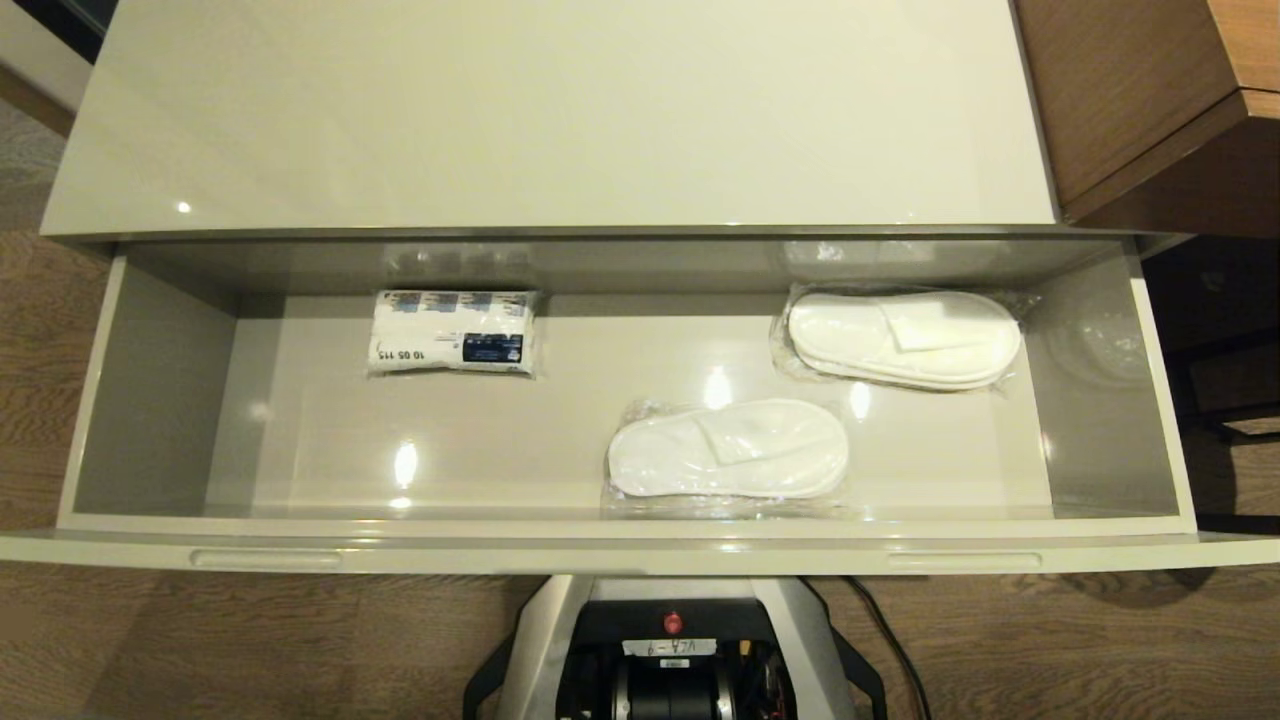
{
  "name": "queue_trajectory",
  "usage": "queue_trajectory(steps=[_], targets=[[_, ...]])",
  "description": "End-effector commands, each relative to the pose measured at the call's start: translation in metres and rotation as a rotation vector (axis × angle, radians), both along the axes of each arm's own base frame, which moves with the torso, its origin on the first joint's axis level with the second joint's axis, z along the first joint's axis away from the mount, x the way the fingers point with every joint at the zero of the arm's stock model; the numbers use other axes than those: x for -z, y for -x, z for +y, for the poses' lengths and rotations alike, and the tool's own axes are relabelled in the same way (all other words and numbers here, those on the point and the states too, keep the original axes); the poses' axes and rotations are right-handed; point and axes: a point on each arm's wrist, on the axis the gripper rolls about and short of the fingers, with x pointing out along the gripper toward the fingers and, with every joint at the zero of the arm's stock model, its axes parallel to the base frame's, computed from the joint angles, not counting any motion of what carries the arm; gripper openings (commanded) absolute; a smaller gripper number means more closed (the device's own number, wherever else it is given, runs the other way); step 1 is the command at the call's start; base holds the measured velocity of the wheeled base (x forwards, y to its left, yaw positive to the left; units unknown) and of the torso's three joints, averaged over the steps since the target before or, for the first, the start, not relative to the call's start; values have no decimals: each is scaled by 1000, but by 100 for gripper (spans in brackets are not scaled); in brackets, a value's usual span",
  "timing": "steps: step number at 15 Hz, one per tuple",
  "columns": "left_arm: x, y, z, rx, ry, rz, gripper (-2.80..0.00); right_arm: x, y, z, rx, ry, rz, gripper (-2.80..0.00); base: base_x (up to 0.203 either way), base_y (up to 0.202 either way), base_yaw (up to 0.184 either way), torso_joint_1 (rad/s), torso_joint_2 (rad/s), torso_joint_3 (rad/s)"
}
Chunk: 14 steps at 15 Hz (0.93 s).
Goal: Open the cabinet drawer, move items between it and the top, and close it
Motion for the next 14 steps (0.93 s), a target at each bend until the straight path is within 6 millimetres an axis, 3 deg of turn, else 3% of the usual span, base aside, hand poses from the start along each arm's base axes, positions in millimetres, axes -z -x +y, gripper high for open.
queue_trajectory(steps=[1,14], targets=[[0,0,0,-1,0,2,-280,0,0,0,0,0,2,-280,0,0,0,0,0,0],[0,0,0,-1,0,0,-280,0,0,0,-1,0,2,-280,0,0,0,0,0,0]])
